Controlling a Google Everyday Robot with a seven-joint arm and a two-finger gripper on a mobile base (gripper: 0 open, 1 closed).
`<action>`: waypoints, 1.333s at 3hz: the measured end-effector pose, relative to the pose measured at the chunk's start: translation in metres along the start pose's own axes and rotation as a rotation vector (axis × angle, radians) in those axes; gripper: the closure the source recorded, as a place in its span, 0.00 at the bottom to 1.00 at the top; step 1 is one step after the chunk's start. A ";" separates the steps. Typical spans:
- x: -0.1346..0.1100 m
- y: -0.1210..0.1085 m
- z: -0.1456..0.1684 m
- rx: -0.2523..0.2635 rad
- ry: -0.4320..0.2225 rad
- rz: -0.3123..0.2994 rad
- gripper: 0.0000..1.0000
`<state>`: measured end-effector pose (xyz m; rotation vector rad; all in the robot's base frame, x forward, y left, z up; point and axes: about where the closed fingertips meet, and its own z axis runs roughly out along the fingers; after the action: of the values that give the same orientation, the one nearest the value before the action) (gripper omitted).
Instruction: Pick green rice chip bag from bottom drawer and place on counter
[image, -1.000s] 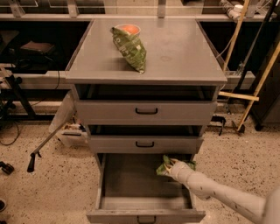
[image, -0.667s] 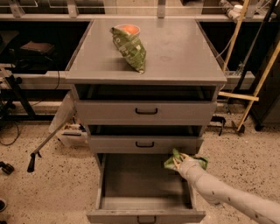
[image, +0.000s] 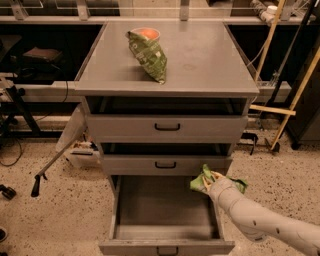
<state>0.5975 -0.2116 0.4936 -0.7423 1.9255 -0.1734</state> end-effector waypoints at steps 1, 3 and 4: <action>-0.038 -0.038 -0.019 0.045 -0.025 0.014 1.00; -0.176 -0.152 -0.117 0.259 -0.086 0.113 1.00; -0.254 -0.187 -0.169 0.370 -0.124 0.111 1.00</action>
Offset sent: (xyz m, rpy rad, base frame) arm 0.0378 -0.0754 0.3888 -0.0214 -0.3207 -0.2418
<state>0.6038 -0.2505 0.8491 -0.3897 1.7448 -0.3937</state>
